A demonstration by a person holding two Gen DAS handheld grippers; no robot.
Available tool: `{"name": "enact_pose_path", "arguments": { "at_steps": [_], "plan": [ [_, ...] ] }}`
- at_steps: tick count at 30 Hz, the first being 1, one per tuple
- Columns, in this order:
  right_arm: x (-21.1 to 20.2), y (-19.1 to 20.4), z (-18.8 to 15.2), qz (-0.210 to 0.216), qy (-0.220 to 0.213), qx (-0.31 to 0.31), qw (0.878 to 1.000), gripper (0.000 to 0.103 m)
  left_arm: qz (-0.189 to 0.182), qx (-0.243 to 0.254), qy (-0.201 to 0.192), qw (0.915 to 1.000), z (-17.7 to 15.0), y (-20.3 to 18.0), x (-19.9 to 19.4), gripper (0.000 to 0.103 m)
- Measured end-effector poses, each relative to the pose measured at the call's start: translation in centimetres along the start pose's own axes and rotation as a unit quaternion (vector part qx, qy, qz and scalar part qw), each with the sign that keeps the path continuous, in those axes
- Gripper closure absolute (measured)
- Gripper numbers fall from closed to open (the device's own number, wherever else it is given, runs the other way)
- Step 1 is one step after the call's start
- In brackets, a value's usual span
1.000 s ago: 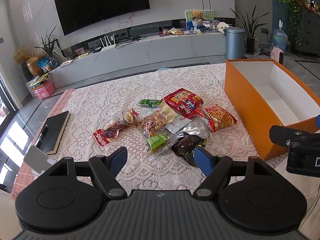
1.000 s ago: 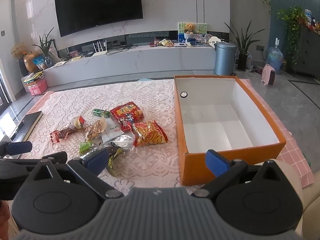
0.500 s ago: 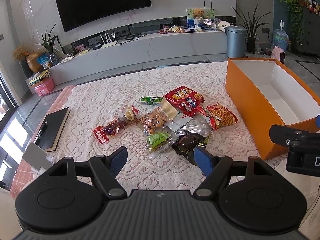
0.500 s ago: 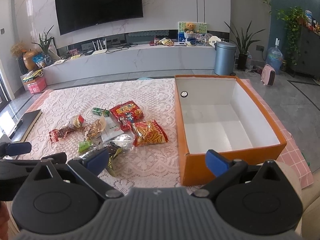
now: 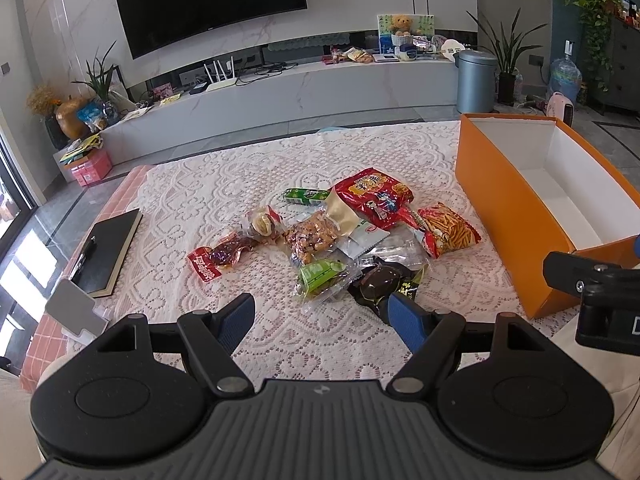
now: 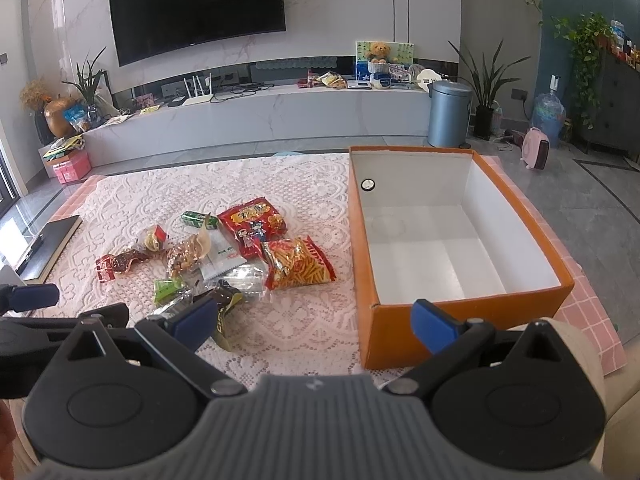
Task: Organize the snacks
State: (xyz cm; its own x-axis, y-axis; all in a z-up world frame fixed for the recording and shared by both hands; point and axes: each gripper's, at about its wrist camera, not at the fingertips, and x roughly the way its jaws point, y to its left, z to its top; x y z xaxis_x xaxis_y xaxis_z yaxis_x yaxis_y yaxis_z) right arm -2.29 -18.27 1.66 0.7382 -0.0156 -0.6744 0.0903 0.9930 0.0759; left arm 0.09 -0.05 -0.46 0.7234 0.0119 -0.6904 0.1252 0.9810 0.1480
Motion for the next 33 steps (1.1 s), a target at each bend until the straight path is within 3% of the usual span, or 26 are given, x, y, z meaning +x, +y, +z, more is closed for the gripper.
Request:
{"name": "enact_pose_path", "arguments": {
  "at_steps": [33],
  "plan": [
    [-0.5,0.9,0.2,0.005,-0.018,-0.018,1.0,0.003,-0.016,-0.008,-0.003,0.9998,0.7,1.1,0.0,0.017]
  ]
}}
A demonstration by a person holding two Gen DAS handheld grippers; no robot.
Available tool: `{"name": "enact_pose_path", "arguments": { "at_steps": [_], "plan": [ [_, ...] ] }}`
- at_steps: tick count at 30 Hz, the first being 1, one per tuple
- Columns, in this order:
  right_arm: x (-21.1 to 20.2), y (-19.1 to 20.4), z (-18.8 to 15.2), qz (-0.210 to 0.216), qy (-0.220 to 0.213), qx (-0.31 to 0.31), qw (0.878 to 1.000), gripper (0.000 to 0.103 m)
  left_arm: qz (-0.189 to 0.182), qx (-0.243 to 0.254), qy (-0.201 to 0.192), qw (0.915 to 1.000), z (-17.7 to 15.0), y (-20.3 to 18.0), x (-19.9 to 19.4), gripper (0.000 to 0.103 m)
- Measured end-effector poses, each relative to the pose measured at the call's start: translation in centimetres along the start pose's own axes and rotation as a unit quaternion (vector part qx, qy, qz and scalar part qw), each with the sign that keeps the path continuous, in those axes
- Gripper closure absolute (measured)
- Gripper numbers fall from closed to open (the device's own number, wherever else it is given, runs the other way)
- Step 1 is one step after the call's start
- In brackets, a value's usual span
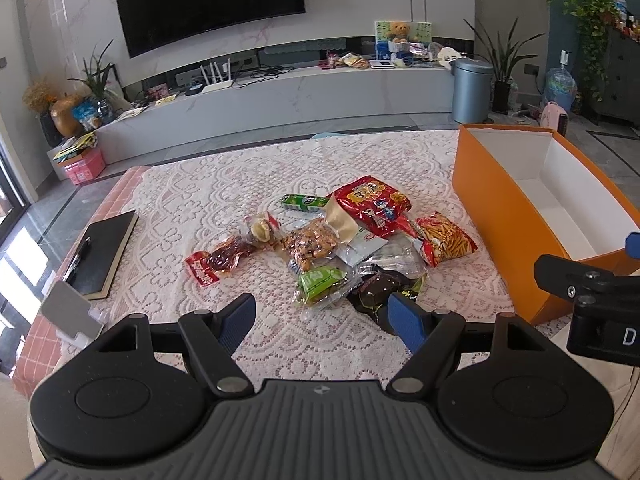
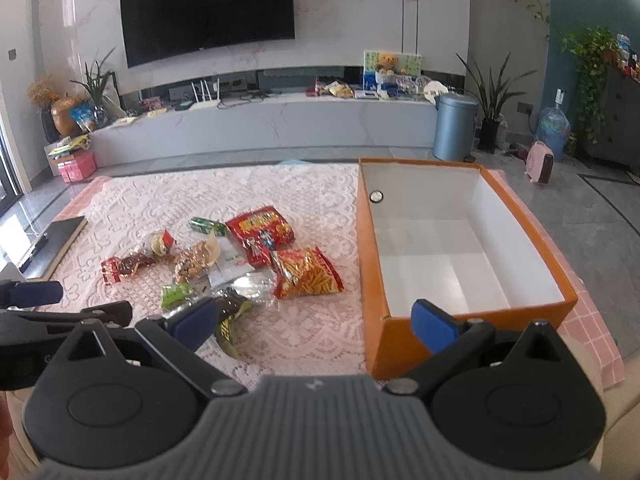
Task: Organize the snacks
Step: 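Grasp the dark foil packet with the right gripper while the left grasps the green packet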
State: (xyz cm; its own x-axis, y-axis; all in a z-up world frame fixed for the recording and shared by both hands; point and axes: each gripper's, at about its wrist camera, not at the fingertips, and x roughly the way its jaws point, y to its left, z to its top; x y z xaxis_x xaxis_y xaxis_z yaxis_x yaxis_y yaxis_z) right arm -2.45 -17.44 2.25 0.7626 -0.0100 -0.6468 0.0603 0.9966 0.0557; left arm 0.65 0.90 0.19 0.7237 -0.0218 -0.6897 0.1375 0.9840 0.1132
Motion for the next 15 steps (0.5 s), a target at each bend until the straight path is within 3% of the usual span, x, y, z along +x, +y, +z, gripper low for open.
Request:
{"name": "enact_pose_path", "arguments": {
  "at_steps": [4,7,9,10,11,12,15],
  "plan": [
    [0.0,0.2,0.0,0.019,-0.028,-0.009,0.999,0.003,-0.011,-0.006,0.005,0.9999,0.5,0.9,0.7,0.024],
    [0.2,-0.1,-0.2,0.045,-0.064,0.003,0.997,0.004,-0.022,-0.006,0.014,0.9996,0.7,1.4,1.4,0.036],
    [1.1,0.3,-0.1,0.044,-0.053,-0.01,0.998,0.014,-0.036,0.0,0.023,0.9991,0.8,1.7,2.1,0.052],
    [1.7,0.5,0.0,0.044,-0.048,-0.017,0.998,0.026,-0.04,0.002,0.026,0.9988,0.8,1.8,2.5,0.057],
    [2.3,0.7,0.0,0.048,-0.04,-0.022,0.998,0.033,-0.043,0.006,0.03,0.9986,0.9,1.8,2.8,0.068],
    [2.9,0.9,0.0,0.056,-0.033,-0.024,0.998,0.035,-0.048,0.012,0.034,0.9982,1.0,1.8,3.2,0.072],
    [4.5,1.5,0.3,0.078,-0.019,-0.025,0.996,0.047,-0.049,0.028,0.048,0.9972,1.4,1.9,4.6,0.07]
  ]
}}
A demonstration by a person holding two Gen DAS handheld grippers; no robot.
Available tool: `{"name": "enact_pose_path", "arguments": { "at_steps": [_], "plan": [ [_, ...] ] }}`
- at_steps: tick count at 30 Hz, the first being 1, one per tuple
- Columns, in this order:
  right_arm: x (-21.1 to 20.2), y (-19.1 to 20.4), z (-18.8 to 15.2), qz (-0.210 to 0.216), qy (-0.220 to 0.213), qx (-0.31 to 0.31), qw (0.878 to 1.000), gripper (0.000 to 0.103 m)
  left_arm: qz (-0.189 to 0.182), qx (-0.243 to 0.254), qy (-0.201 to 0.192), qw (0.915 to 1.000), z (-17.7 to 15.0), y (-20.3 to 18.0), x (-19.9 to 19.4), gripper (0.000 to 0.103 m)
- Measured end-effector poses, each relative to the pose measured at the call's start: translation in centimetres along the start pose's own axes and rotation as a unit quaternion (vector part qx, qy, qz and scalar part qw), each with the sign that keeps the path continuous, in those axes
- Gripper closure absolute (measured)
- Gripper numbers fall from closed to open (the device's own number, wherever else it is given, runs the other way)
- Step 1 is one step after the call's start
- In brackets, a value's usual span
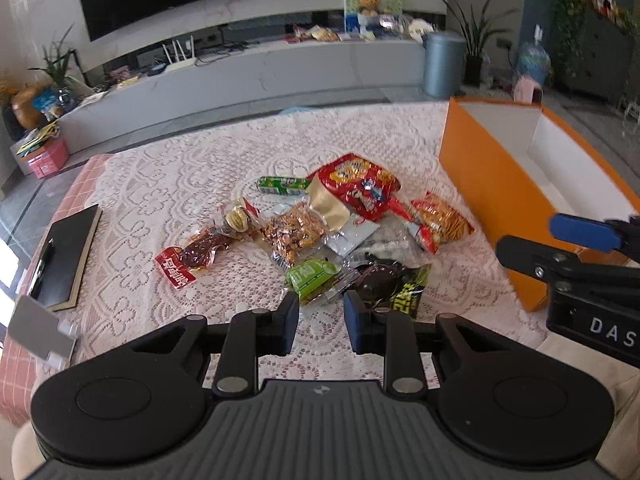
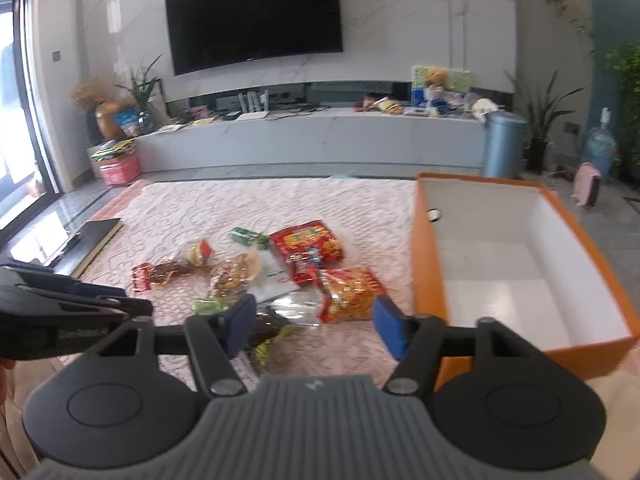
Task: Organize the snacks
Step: 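Grasp the dark foil packet with the right gripper while the left grasps the green packet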
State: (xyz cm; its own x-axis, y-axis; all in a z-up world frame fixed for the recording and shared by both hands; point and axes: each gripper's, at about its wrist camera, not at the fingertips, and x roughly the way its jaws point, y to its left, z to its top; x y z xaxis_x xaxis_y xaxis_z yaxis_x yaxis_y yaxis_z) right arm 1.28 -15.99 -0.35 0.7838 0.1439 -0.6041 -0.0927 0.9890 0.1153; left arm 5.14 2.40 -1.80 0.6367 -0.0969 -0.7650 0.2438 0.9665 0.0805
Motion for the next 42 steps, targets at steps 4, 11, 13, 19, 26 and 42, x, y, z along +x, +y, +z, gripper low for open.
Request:
{"name": "enact_pose_path", "arguments": {
  "at_steps": [4,11,13,19,26,42],
  "plan": [
    [2.7,0.5,0.1,0.02,0.023,-0.001,1.0,0.054,-0.012,-0.019,0.019,0.9996,0.8,0.8,1.9,0.053],
    [8.2,1.0,-0.6,0.033,0.074,0.004,0.997,0.054,-0.032,-0.09,0.051,0.9941,2.1,2.4,5.7,0.04],
    [9.8,1.2,-0.6,0.038,0.087,0.005,0.995,0.054,-0.033,-0.106,0.058,0.9921,2.4,2.8,6.8,0.04],
    [14.1,1.3,-0.8,0.051,0.124,0.026,0.991,0.049,-0.029,-0.161,0.08,0.9833,3.0,4.0,10.0,0.039],
    [16.8,1.0,-1.4,0.066,0.165,0.054,0.983,0.048,-0.034,-0.203,0.114,0.972,3.0,4.6,12.6,0.037],
    [17.9,1.4,-2.3,0.097,0.174,0.08,0.977,0.062,-0.026,-0.204,0.176,0.9628,1.6,4.7,14.8,0.03]
  ]
}}
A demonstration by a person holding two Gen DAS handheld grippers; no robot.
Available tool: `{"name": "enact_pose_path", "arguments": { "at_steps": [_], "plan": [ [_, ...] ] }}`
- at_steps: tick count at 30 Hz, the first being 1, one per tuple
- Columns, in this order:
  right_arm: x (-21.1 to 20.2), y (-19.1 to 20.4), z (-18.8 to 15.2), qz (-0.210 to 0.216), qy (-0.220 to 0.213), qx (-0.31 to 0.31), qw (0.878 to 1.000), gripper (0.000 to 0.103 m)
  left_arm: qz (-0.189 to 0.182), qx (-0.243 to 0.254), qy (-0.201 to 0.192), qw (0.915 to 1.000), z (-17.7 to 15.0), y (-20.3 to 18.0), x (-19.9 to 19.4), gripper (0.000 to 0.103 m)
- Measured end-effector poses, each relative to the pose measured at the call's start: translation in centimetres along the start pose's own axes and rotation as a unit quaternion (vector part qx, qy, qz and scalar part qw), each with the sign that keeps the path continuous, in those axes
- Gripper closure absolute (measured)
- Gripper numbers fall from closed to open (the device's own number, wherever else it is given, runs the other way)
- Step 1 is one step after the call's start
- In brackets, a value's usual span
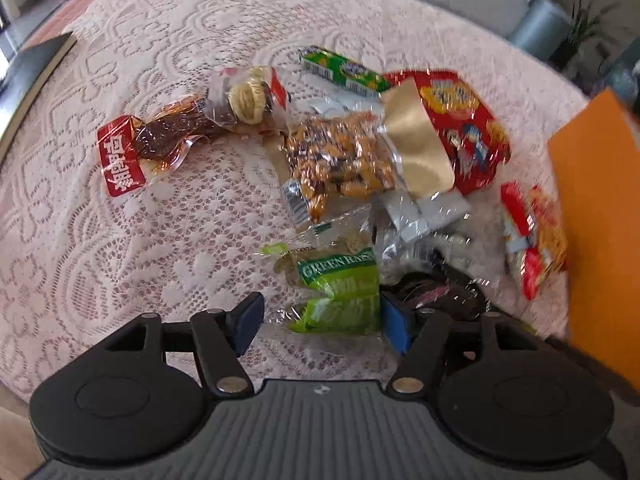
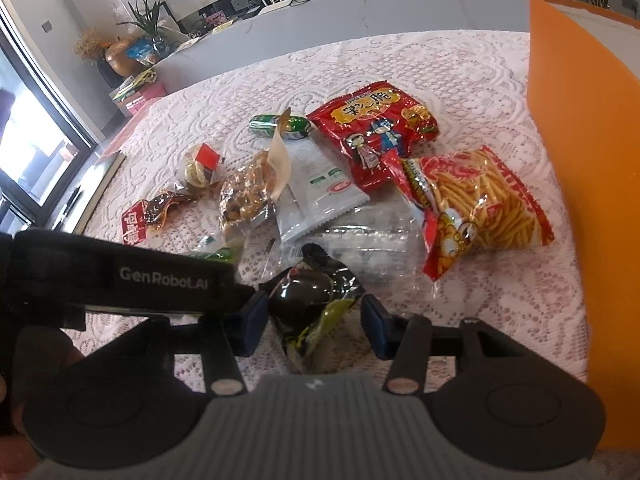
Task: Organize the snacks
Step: 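Grasp the dark foil packet with the right gripper while the left grasps the green packet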
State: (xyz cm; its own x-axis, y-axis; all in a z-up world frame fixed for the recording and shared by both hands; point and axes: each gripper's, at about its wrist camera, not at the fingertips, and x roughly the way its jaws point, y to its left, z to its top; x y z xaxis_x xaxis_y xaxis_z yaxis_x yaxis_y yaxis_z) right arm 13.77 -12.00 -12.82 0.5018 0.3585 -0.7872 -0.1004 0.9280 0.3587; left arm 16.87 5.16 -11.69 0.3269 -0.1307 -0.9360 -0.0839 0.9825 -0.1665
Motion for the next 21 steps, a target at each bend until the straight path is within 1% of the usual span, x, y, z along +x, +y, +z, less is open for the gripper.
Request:
{"name": "enact_pose_path", "arguments": {
  "at_steps": [1,4,7,12,17,19,20,21],
  "plan": [
    [-0.1,0.1,0.0,0.008,-0.001,0.0,1.0,0.067,-0.002,-0.001,-0.004,1.0,0.0,0.2,-0.2,0.03],
    [-0.2,0.4,-0.2,0.005,-0.004,-0.012,1.0,0.068,0.004,0.011,-0.019,0.9997,0.0,0.1,-0.6,0.03],
    [-0.6,0.5,-0.4,0.003,-0.006,-0.021,1.0,0.068,0.003,0.014,-0.024,0.9996,0.0,0.0,-0.6,0.028],
    [-1.3,0.4,-0.8,-0.02,-0.003,-0.035,0.999,0.068,-0.003,-0.01,-0.035,0.9993,0.1,0.6,-0.6,0.024],
    [-1.3,-0.4,-0.9,-0.014,0.0,-0.019,1.0,0.068,-0.005,-0.041,-0.042,0.9983,0.3,1.4,-0.3,0.022],
    [-1.4,-0.5,-0.9,-0.012,0.001,-0.016,1.0,0.068,-0.001,-0.042,-0.046,0.9981,0.4,1.4,-0.1,0.022],
    [-1.3,-0.5,-0.9,-0.012,0.001,-0.015,1.0,0.068,0.001,-0.037,-0.051,0.998,0.3,1.3,-0.1,0.025],
    [-1.3,-0.6,-0.9,-0.011,0.001,-0.012,1.0,0.068,0.003,-0.029,-0.056,0.998,0.2,1.1,-0.1,0.033]
  ]
}}
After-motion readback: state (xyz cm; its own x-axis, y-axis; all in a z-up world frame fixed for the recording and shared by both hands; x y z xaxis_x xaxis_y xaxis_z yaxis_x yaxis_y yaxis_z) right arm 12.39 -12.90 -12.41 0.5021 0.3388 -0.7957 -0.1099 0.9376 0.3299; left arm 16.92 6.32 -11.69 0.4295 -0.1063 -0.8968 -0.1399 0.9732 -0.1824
